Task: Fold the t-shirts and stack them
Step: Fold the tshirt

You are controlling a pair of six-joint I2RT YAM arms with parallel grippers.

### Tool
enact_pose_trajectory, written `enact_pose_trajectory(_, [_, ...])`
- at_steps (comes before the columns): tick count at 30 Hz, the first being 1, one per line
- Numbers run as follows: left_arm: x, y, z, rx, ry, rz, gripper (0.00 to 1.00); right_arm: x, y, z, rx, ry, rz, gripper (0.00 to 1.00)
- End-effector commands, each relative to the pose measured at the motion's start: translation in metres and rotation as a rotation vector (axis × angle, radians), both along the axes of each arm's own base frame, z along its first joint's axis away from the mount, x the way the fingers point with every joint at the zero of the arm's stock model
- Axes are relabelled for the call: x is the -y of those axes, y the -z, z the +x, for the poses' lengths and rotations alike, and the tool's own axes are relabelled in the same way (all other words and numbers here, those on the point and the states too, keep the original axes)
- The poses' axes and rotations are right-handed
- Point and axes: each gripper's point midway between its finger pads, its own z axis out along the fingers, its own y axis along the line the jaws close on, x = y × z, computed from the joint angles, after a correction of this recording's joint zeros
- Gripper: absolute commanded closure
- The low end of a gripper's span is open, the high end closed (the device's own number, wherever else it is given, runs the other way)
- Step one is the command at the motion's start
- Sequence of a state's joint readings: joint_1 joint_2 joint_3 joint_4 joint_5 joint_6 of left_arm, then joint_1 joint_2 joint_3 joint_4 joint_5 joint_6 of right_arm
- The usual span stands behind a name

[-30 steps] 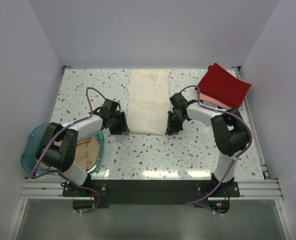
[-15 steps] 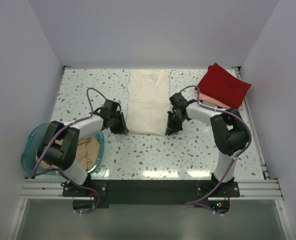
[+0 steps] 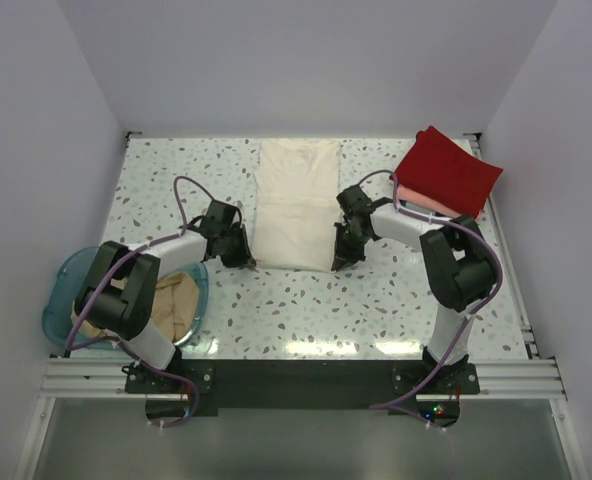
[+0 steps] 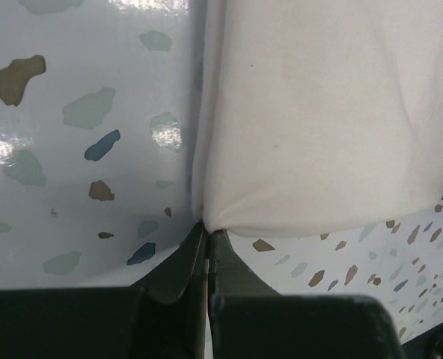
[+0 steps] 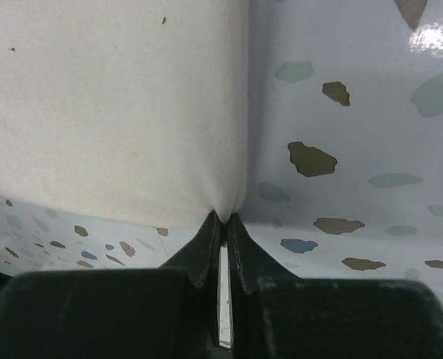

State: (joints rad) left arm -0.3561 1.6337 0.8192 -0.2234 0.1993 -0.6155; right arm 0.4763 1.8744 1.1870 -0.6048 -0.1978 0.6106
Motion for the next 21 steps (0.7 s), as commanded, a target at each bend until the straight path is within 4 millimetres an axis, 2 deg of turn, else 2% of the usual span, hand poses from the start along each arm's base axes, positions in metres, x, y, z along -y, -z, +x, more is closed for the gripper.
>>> enact_pose_trajectory(1, [-0.026,0.004,-0.007,-0.001,-0.009,0.130,1.00,0.019,-0.006,-0.006,-0.002,0.000,-0.103,1.00])
enact_pose_trajectory(6, [-0.029,-0.007,-0.010,0.020,-0.008,0.134,1.00,0.024,-0.016,-0.005,0.012,-0.002,-0.121,1.00])
enact_pose_trajectory(10, [-0.021,-0.016,-0.016,0.032,0.024,0.083,1.00,0.021,-0.024,-0.006,0.018,-0.007,-0.104,1.00])
enact_pose_trajectory(13, [-0.019,-0.019,-0.028,0.014,0.045,0.060,1.00,0.022,-0.030,-0.015,0.008,-0.021,-0.099,1.00])
enact_pose_trajectory(17, [-0.022,-0.022,-0.054,-0.041,0.064,0.047,1.00,0.025,-0.041,-0.039,-0.010,-0.042,-0.104,1.00])
enact_pose_trajectory(21, [-0.025,-0.041,-0.078,-0.041,0.078,0.017,1.00,0.025,-0.057,-0.066,-0.008,-0.070,-0.116,1.00])
